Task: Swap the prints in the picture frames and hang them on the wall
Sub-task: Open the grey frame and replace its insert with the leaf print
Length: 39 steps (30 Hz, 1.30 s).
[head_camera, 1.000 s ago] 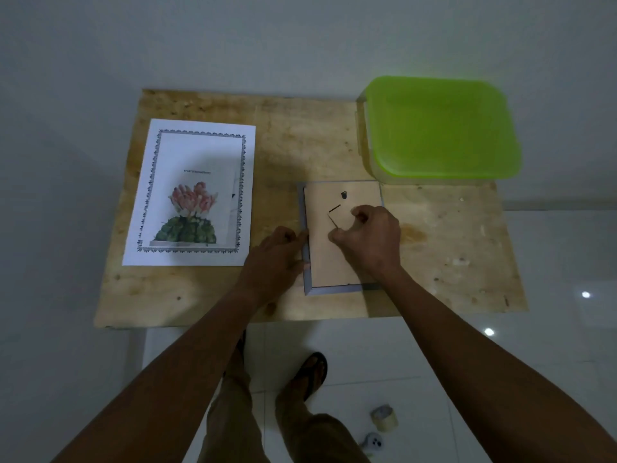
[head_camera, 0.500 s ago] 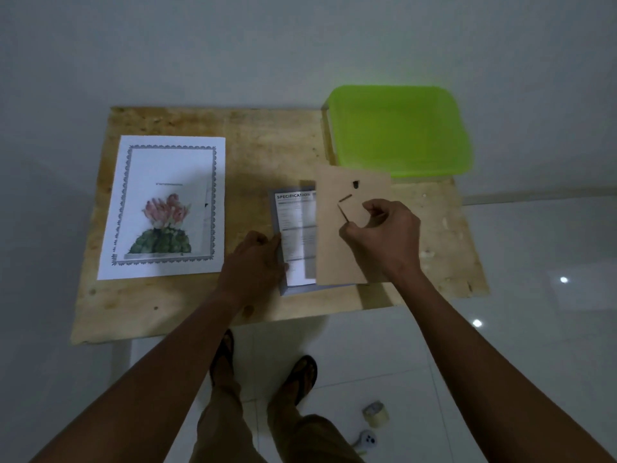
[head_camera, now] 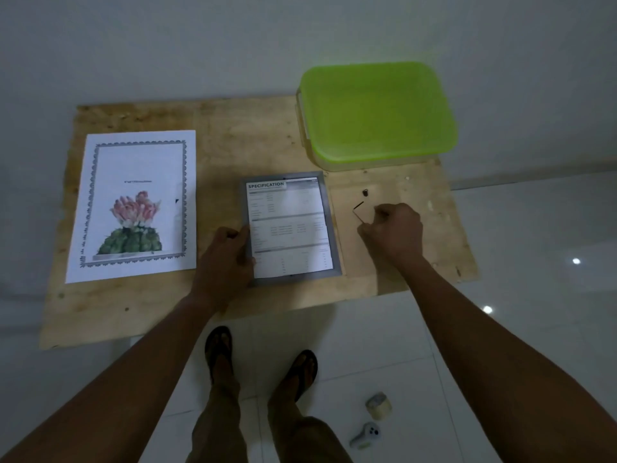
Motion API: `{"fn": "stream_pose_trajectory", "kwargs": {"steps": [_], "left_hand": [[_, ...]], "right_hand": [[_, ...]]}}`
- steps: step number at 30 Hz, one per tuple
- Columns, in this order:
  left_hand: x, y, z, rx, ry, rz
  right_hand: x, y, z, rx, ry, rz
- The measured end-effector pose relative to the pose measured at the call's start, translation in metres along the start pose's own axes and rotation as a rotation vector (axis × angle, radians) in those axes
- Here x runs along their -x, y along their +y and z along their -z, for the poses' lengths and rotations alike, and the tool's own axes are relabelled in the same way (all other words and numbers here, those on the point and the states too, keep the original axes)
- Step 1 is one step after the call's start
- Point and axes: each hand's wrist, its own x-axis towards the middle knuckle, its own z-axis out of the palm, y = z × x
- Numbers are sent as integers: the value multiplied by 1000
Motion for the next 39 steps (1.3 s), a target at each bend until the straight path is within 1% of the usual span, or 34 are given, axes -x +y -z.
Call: {"fn": "stream_pose_trajectory", "kwargs": {"steps": [8, 14, 18, 23, 28, 30, 33, 36, 37, 39], "left_hand": [[5, -2, -8, -6, 40, 12], [6, -2, -9, 18, 39, 26], [7, -2, -7, 49, 30, 32], [7, -4, -4, 72, 22, 15], [5, -6, 1, 126, 24, 20], [2, -9, 3, 128, 19, 11], [-4, -16, 5, 140, -1, 10], [-7, -21, 6, 155, -14, 4], [-7, -21, 7, 164, -13, 2], [-7, -21, 8, 175, -16, 3]], "right_hand": [[2, 17, -18, -63, 40, 6], [8, 8, -17, 66, 50, 43], [16, -11, -29, 35, 115, 116], [11, -52, -61, -67, 32, 250], [-5, -86, -86, -93, -83, 264], [-12, -94, -91, -60, -120, 293], [-15, -102, -96, 69, -153, 361], [-9, -99, -100, 208, -60, 463], [-7, -97, -102, 237, -32, 477], [-5, -93, -104, 278, -35, 472]]}}
